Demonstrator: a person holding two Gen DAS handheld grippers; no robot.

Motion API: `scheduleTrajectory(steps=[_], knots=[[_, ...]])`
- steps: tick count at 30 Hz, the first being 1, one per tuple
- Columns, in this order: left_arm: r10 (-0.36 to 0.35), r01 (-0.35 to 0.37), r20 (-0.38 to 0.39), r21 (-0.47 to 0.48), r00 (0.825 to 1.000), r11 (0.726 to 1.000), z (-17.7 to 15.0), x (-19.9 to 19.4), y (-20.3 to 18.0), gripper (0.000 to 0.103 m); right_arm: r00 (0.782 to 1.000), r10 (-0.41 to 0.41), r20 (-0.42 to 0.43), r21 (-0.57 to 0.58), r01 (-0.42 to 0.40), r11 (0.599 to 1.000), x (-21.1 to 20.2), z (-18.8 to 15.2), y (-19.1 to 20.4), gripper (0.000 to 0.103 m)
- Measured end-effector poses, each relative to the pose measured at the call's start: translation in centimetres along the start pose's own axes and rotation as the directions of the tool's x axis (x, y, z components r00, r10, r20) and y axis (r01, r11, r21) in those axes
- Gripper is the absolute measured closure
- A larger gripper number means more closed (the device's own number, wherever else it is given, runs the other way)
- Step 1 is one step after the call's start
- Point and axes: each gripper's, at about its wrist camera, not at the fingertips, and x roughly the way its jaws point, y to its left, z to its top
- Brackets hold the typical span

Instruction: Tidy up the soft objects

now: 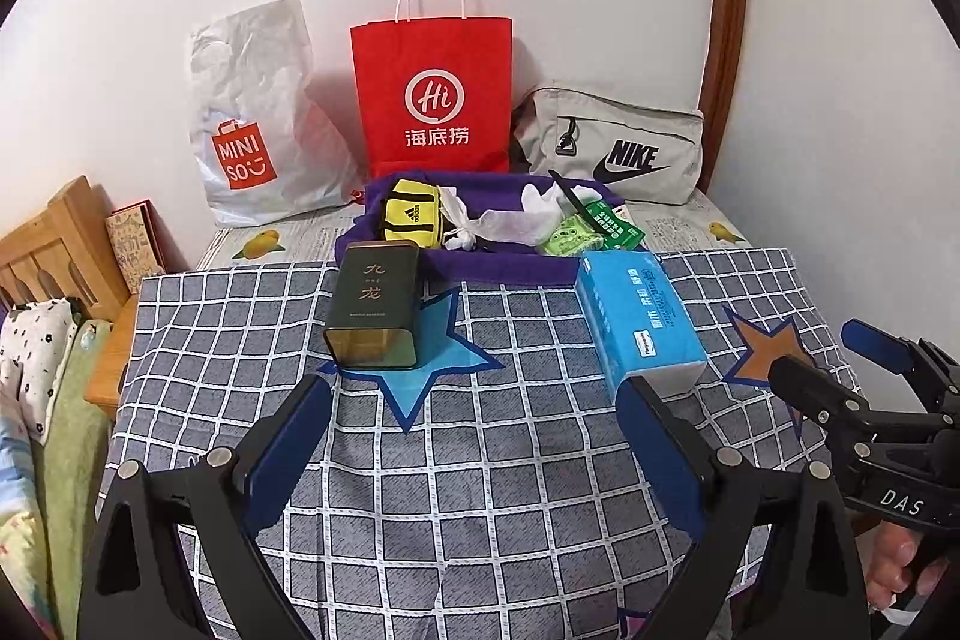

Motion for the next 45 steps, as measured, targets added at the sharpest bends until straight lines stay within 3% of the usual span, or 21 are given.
scheduleTrajectory(steps=[45], knots=[[-0.002,0.002,0.003,-0.002,1.000,1.000,-0.07,-0.42,0.19,0.007,1.000,0.000,0.009,-0.007,0.000,1.000,-0.47,0.03,0.28,0.009]])
